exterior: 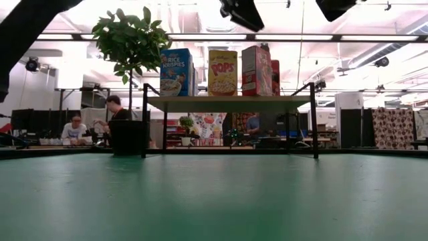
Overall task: Stack cereal on shelf
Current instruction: Put the red cereal box on the shelf
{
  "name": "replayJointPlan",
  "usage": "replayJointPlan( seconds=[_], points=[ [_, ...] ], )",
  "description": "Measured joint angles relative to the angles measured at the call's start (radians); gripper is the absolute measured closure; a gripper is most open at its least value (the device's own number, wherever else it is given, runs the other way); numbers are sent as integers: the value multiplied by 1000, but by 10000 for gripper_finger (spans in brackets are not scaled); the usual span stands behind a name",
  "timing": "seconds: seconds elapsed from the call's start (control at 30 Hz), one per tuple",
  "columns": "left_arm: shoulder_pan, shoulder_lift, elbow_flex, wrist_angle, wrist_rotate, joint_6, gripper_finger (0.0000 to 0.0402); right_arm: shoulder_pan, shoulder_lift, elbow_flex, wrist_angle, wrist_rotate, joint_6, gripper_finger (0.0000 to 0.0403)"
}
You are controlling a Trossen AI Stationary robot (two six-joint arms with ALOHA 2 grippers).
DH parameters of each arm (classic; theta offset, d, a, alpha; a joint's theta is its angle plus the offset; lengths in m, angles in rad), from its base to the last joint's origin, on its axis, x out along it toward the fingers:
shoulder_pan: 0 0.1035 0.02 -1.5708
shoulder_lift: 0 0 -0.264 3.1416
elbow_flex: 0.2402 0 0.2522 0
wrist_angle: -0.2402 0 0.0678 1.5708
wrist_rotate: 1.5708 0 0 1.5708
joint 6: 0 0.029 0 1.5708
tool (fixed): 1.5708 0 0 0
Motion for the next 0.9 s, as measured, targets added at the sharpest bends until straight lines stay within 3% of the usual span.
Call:
replayJointPlan(
  seconds=[0.27, 0.63, 0.77, 0.9],
  points=[
    [-21, -87, -11, -97, 0, 15, 168, -23, 89, 42, -2, 42, 0, 394],
    [-28, -198, -40, -217, 0, -62, 172, -138, 330, 299, -108, 27, -125, 394],
    [-29, -241, -133, -213, 0, -66, 179, -189, 412, 421, -197, 25, -172, 394],
    [-34, -330, -312, -125, -1, -80, 184, -248, 483, 546, -295, 26, -233, 394]
  ],
)
